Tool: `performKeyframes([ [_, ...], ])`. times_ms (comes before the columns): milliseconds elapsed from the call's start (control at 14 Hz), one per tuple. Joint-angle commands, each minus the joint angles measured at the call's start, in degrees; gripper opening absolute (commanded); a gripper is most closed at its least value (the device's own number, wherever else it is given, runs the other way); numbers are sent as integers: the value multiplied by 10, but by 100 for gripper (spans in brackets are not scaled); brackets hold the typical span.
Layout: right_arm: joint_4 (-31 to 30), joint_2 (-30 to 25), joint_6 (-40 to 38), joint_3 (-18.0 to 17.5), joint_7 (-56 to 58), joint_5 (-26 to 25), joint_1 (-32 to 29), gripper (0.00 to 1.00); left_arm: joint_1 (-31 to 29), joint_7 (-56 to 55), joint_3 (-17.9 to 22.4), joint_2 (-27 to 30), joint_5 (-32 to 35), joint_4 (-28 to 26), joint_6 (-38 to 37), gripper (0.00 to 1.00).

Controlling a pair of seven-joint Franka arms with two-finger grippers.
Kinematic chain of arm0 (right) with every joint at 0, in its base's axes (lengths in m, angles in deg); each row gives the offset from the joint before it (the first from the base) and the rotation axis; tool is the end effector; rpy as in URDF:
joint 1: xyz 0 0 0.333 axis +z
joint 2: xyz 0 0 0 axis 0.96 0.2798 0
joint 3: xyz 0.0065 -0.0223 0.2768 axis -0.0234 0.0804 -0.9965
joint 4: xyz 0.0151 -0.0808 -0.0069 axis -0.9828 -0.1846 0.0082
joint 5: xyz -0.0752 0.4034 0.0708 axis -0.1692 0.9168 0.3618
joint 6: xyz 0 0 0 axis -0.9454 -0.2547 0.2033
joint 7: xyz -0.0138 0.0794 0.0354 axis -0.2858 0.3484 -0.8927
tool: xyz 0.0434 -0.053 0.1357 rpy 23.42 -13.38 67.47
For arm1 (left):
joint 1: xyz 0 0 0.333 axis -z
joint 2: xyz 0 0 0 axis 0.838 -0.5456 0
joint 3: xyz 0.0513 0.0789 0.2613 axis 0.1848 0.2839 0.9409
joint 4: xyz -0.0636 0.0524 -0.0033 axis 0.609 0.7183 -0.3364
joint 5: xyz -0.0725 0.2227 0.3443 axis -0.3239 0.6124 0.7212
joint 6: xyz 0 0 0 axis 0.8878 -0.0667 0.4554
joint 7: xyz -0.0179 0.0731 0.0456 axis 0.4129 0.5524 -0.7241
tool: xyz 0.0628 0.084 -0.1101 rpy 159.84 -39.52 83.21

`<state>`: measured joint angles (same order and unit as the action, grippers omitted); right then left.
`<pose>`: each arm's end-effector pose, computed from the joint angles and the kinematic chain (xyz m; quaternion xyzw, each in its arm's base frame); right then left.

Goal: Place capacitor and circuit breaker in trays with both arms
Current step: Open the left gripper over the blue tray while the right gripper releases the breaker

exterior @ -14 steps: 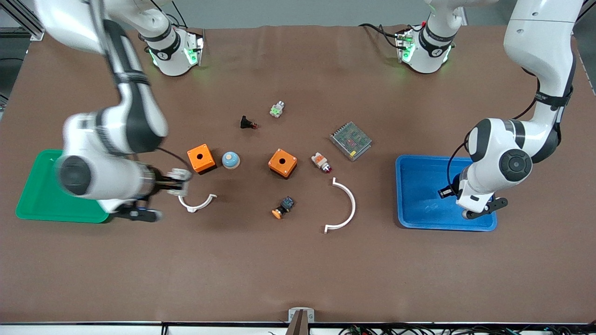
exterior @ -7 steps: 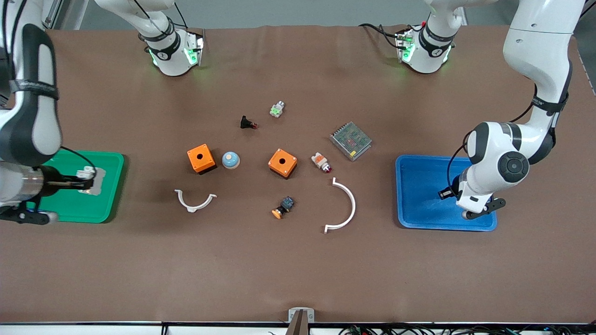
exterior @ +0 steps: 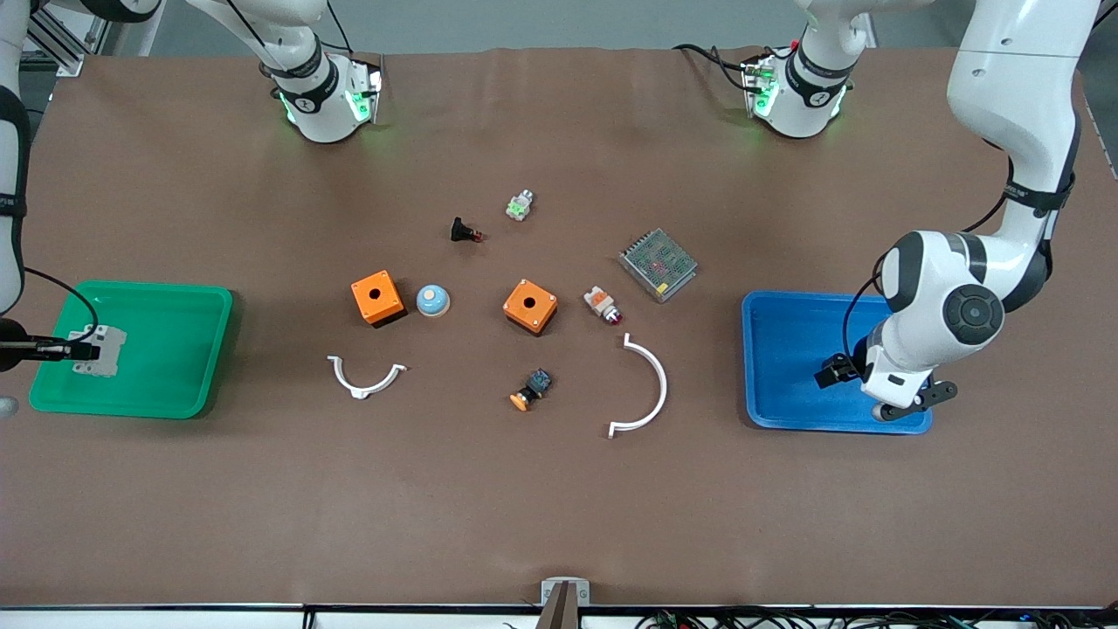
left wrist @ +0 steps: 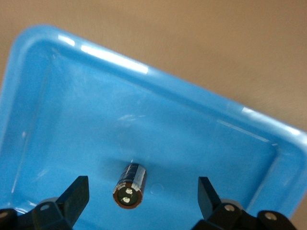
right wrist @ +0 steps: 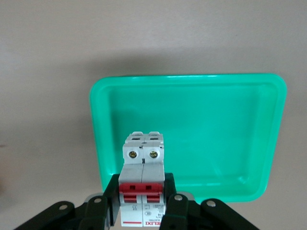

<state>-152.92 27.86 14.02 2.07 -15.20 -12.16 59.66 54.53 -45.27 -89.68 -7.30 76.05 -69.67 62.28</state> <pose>0.6422 -0.2453 0.2832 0.9947 -0.0334 -0.0970 0.0056 0.6352 -0.0410 0.1652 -0.9860 -0.1663 -0.0001 0.0118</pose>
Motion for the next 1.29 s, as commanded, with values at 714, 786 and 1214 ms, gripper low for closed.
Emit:
performKeyframes([
  [714, -49, 83, 146, -14, 57, -3, -65, 26, -4, 153, -7, 230, -2, 165, -339, 100],
  [786, -52, 83, 150, -14, 58, -3, -64, 30, -5, 168, -7, 243, -13, 165, -350, 100],
  [1214, -45, 16, 91, -16, 69, -4, -48, 100, -1, 217, 2, 292, -47, 163, -427, 100],
])
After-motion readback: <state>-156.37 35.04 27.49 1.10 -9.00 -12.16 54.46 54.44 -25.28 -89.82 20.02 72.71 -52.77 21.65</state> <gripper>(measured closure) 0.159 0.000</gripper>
